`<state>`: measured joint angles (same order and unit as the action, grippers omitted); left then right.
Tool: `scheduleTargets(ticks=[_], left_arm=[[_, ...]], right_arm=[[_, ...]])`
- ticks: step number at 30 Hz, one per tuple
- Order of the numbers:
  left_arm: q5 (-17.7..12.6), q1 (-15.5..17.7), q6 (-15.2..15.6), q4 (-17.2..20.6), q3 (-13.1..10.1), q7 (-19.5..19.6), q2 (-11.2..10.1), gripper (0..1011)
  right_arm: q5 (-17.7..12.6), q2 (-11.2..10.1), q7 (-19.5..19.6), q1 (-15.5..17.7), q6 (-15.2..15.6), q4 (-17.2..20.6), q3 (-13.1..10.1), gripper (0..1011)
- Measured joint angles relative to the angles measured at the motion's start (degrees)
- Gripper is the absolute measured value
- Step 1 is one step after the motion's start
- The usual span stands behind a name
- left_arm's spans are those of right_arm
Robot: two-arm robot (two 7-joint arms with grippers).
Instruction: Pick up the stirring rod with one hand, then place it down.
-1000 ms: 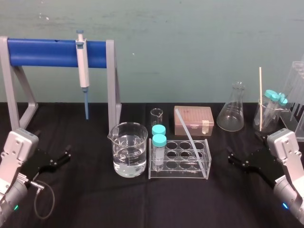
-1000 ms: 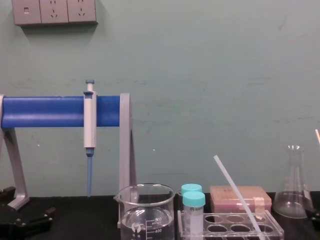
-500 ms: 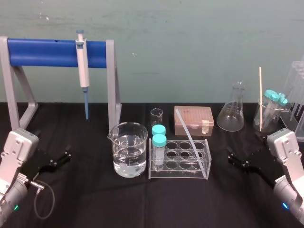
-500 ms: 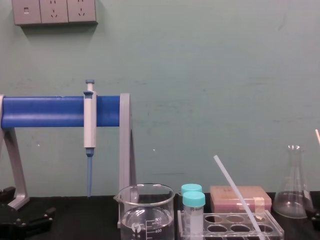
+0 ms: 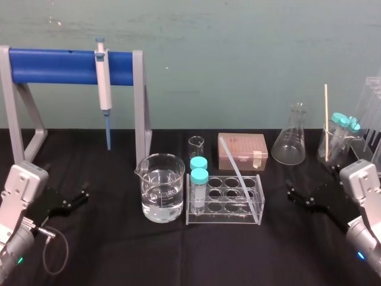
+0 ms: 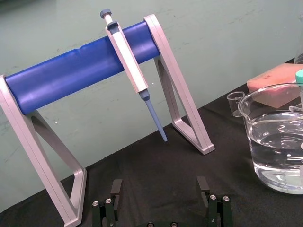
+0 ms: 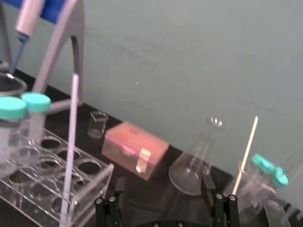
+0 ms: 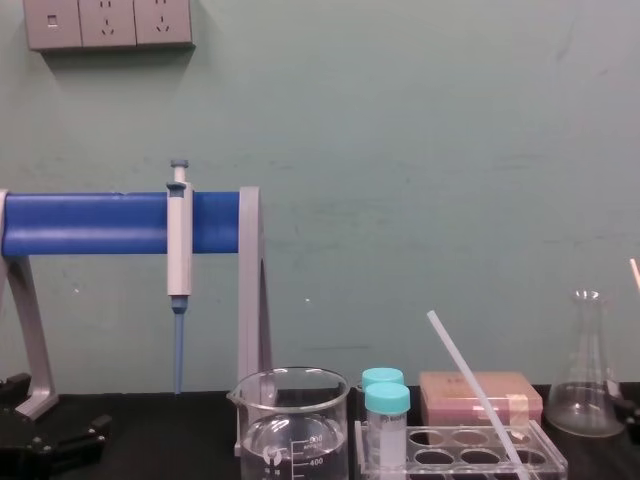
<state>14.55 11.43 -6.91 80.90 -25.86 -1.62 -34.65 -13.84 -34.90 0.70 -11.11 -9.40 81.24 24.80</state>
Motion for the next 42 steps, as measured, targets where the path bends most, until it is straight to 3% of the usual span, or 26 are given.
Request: scheduleTargets(ticks=[9,15,21,28,42], left_arm=[[0.00,0.00,0.00,0.00,0.00,0.00,0.00,1000],[0.00,0.00,0.00,0.00,0.00,0.00,0.00,1000],[0.00,0.00,0.00,0.00,0.00,0.00,0.00,1000],[0.00,0.01,0.00,0.00,0.00,0.00,0.00,1000],[0.00,0.00,0.00,0.00,0.00,0.00,0.00,1000]], right_arm=[[0.72,-0.26,-5.46,-1.40,-4.97,0.16,-0.30,1000],[0.73,0.55,-10.47,-4.17,-7.36,-1.88,0.27,1000],[-2.01,2.33,-18.03,-8.22,-8.95,-6.55,0.80,1000],[-3.36,4.14,-23.47,-11.85,-10.11,-11.00,1.22,1000],[-8.25,10.48,-36.47,-20.44,-10.59,-24.26,1.61,1000]])
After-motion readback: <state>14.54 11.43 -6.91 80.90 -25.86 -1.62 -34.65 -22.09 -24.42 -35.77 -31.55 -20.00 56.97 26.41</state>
